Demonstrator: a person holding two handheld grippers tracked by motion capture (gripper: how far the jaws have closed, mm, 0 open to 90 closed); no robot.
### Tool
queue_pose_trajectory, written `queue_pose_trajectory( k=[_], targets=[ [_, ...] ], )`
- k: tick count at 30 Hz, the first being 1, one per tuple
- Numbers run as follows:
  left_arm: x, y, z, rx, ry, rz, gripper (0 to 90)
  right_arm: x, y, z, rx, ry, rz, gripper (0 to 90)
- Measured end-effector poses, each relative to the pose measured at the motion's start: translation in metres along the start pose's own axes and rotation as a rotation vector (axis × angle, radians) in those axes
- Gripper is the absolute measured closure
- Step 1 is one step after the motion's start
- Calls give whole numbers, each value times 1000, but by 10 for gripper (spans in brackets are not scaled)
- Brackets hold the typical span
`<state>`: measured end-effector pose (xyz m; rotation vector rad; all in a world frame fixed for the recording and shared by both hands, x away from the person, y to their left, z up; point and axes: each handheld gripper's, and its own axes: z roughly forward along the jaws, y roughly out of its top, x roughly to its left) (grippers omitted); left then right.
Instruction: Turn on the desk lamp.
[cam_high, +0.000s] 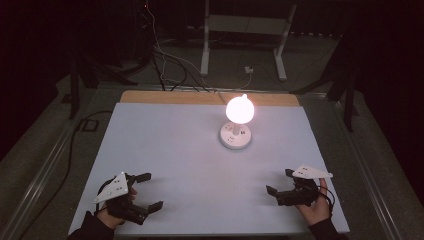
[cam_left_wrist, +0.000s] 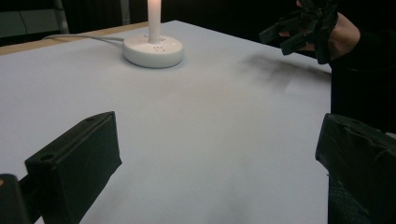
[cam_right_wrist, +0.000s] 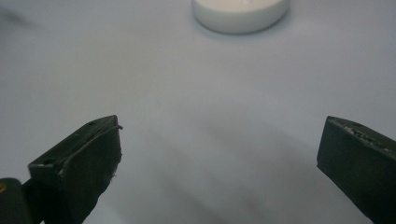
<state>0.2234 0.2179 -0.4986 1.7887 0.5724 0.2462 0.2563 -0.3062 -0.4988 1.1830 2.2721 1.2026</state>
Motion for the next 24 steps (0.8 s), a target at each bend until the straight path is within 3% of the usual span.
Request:
queue_pose_trajectory(
  k=[13, 24],
  targets=[
    [0, 0, 0, 1, -2, -3, 4, -4, -25, -16, 16, -30, 21, 0],
    [1, 0, 0, -1, -1, -4, 5, -2, -24, -11, 22, -13, 11, 0]
  ],
)
